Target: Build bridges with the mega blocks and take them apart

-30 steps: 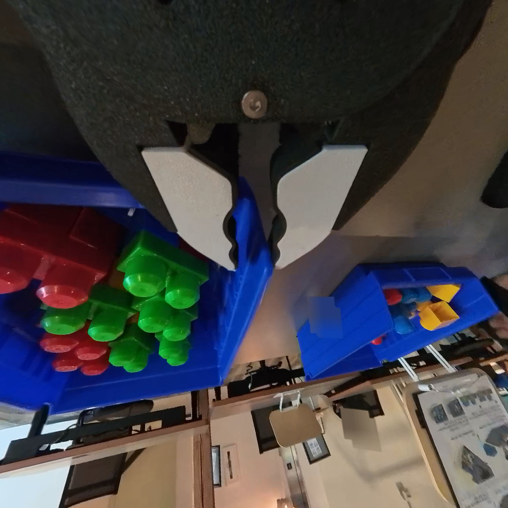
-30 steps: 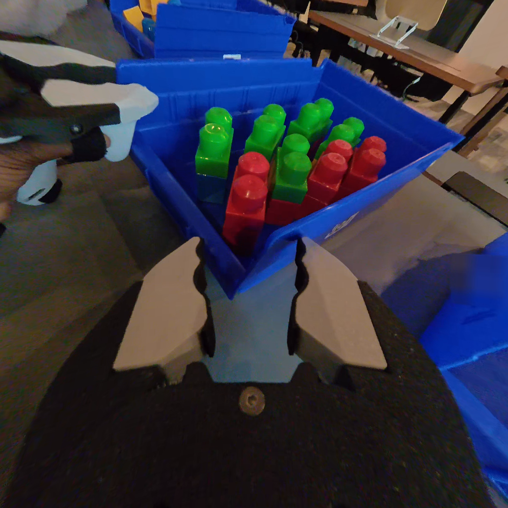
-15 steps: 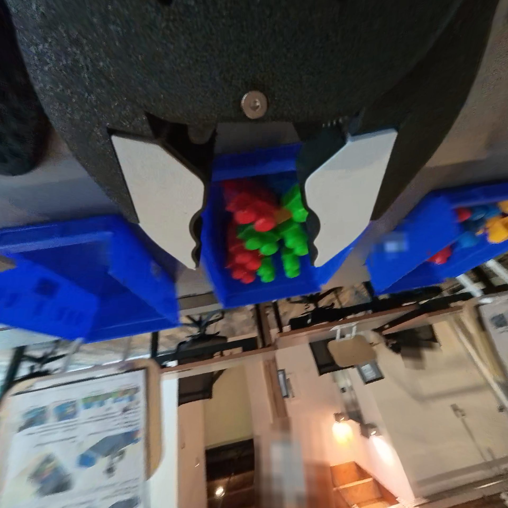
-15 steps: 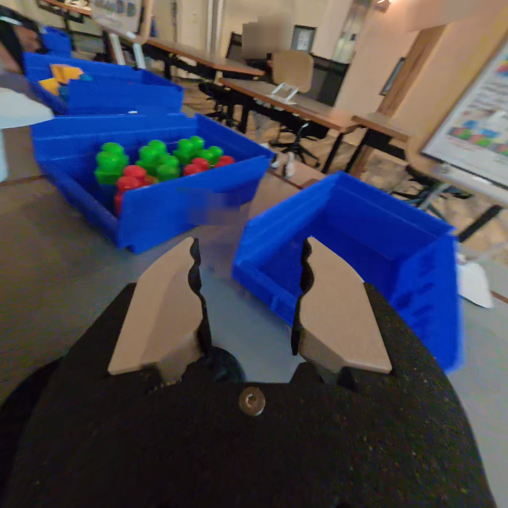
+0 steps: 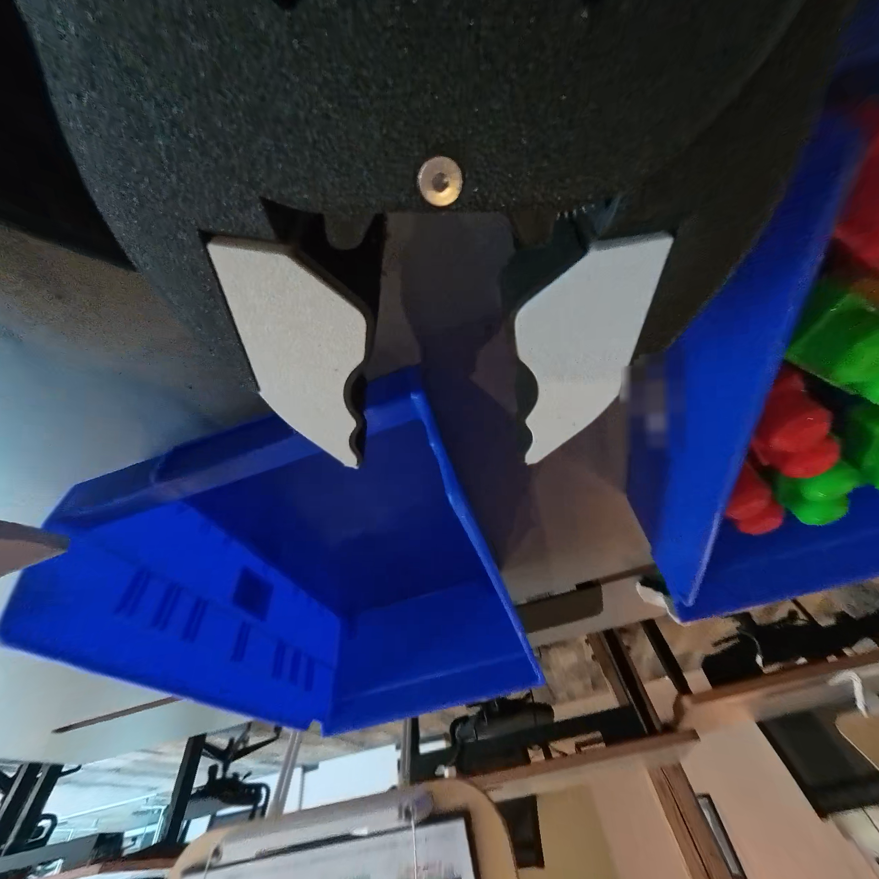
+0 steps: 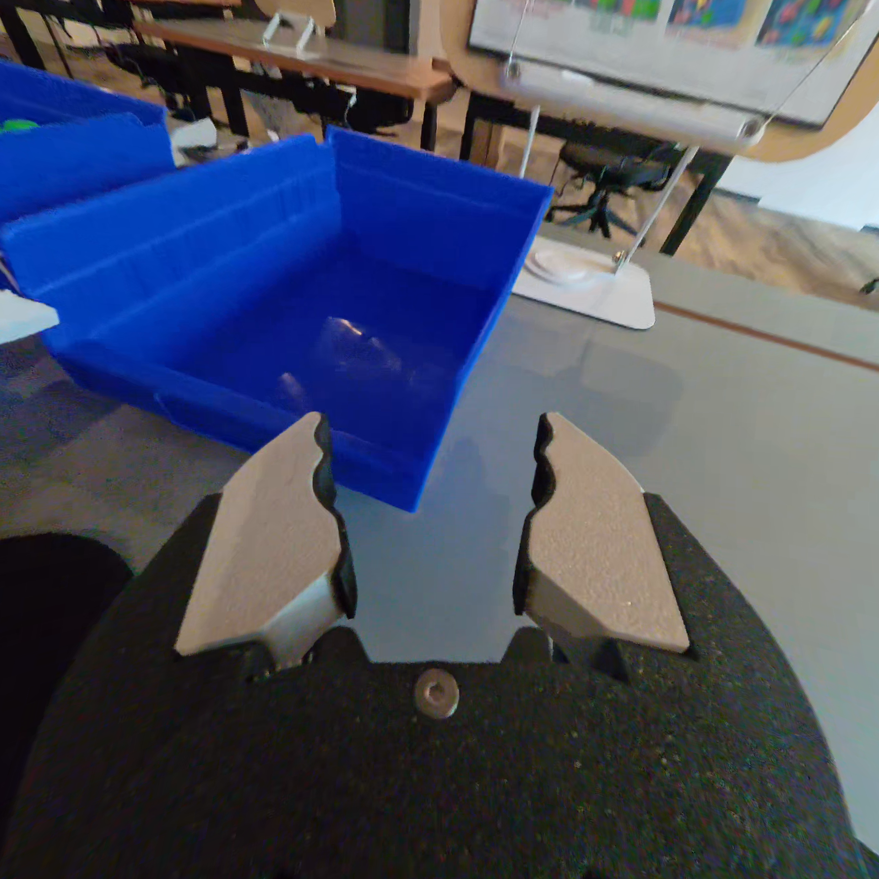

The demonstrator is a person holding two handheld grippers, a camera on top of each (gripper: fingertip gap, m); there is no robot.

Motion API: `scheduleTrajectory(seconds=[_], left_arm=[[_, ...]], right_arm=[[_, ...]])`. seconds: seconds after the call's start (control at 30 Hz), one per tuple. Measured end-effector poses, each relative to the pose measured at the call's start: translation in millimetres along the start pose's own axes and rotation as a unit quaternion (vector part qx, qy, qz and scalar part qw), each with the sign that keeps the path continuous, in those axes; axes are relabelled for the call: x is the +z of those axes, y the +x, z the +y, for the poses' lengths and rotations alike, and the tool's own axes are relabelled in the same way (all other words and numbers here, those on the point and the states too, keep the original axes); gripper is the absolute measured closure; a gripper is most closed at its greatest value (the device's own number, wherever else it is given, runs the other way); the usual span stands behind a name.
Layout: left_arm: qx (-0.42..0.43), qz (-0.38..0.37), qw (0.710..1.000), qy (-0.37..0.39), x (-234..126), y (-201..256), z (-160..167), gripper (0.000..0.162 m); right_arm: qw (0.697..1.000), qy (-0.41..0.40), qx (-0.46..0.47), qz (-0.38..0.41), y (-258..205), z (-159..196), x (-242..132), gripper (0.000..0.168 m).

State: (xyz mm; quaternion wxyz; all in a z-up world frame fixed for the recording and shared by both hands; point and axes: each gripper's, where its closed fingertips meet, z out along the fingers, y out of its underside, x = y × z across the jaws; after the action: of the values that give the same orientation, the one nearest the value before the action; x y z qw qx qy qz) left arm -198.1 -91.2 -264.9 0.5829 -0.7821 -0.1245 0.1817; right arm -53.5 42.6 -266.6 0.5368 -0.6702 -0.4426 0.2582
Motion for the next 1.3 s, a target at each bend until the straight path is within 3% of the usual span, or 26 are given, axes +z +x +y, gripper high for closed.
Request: scheduleTrajectory(seconds=[0.23, 0.3, 0.37, 0.43, 0.53, 0.93, 1.3], left_arm=[[0.004, 0.015, 0.999, -0.044, 25, 0, 15, 0.110], [0.012, 0.017, 0.998, -0.053, 30, 0, 16, 0.119], [0.016, 0.022, 0.998, -0.062, 34, 1, 19, 0.143], [0.013, 0.027, 0.997, -0.068, 38, 3, 20, 0.151], [0.052, 0.001, 0.995, -0.080, 39, -1, 20, 0.154], [0.050, -0.030, 0.997, -0.042, 5, 27, -23, 0.155], [0.030, -0.069, 0.997, 0.006, -9, 91, -70, 0.155]], right_arm=[[0.999, -0.034, 0.003, -0.007, 10, 7, 24, 0.104], [0.999, -0.047, 0.003, -0.009, 13, 11, 29, 0.116], [0.998, -0.063, 0.003, -0.007, 15, 17, 35, 0.130], [0.998, -0.061, -0.004, -0.029, 6, 17, 37, 0.158], [0.996, -0.066, -0.054, -0.012, 5, 17, 37, 0.159], [0.998, -0.022, -0.055, -0.031, 26, -1, 4, 0.160], [0.995, 0.016, -0.089, -0.039, 88, -26, -39, 0.160]])
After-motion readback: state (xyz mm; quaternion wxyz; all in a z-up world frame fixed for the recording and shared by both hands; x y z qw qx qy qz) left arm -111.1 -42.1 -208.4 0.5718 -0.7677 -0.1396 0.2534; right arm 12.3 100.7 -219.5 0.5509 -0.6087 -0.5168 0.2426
